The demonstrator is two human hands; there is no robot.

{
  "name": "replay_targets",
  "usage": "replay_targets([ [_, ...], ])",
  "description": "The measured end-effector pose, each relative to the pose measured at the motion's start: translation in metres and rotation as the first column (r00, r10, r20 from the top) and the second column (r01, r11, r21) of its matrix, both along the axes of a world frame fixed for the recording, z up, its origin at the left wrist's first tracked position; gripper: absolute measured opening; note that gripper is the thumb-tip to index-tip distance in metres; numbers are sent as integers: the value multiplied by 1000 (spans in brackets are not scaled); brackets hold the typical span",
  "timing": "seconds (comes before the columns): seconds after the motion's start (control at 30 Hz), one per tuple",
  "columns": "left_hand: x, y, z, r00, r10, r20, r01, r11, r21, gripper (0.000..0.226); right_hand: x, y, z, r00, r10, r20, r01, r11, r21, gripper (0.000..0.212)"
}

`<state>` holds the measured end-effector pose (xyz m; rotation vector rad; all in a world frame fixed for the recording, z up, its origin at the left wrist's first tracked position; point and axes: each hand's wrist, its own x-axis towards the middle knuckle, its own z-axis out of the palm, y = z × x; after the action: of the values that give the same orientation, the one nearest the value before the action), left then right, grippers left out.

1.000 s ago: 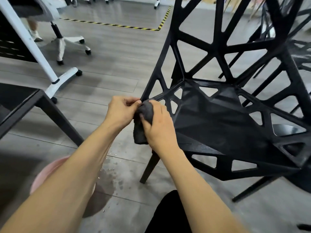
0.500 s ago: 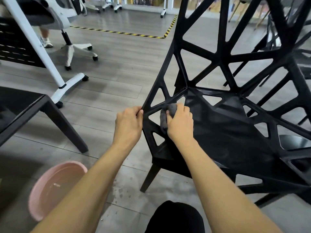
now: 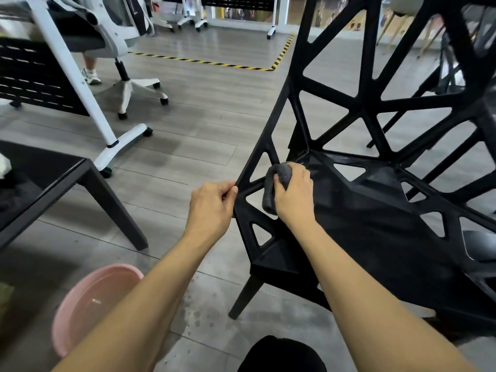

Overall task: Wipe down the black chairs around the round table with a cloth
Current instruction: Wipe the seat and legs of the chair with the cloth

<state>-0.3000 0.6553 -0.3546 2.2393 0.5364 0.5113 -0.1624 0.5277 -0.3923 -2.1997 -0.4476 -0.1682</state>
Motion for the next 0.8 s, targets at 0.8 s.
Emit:
replay_targets([
  [0.8, 3, 24, 31, 936, -246, -250, 263, 964, 35, 30, -17, 34, 47, 1000, 11, -23, -7, 982, 187, 22],
])
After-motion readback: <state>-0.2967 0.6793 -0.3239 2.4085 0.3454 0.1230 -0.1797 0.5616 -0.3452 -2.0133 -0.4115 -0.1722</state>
